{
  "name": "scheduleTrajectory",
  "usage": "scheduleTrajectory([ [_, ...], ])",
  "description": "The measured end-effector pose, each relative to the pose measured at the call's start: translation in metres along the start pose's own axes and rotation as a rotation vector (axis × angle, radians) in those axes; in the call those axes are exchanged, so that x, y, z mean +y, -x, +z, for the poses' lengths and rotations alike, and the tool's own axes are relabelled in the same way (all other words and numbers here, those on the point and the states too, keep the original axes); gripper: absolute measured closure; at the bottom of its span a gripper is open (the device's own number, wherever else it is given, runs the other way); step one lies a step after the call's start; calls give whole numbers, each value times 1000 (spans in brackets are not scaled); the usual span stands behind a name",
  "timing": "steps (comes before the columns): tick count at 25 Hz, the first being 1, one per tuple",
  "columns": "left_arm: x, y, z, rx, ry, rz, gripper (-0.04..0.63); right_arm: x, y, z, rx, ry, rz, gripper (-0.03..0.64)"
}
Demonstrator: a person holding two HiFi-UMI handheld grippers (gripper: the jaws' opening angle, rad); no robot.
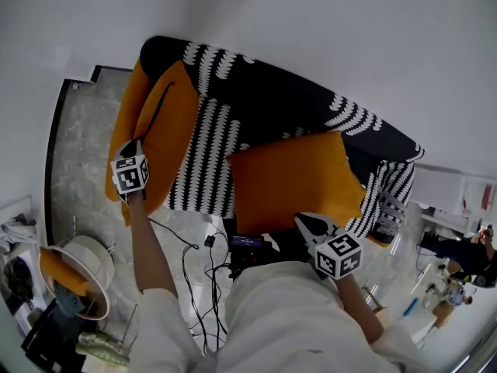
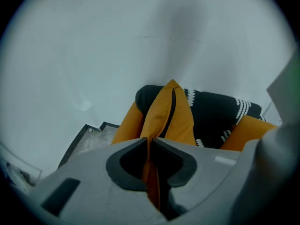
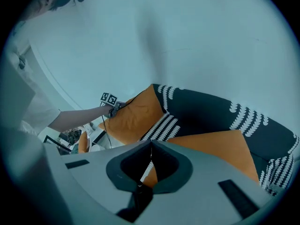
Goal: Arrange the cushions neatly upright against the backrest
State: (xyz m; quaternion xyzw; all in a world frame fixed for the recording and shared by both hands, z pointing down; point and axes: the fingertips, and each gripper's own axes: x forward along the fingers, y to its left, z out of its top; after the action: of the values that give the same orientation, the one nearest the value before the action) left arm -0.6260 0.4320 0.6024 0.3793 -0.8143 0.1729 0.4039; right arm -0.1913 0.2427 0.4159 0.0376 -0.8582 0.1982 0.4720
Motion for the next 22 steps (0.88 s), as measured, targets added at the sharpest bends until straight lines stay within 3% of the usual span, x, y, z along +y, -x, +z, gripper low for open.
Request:
scheduleTrajectory([
  [6,59,-16,-4,69,-57,123,543,3,-9,-1,34,7,13,609],
  [9,86,-11,3,89,-28,203,520,1,-13,-3,48,6,14,609],
  [11,98,-4,9,80,-12,243,555,-1,-14,-4,54,1,15,609],
  [17,85,21,18,18,42,210,568,1,-15,3,34,2,30,609],
  [22,52,40,22,-24,13,171,574,1,-14,8,-5,-5,38,609],
])
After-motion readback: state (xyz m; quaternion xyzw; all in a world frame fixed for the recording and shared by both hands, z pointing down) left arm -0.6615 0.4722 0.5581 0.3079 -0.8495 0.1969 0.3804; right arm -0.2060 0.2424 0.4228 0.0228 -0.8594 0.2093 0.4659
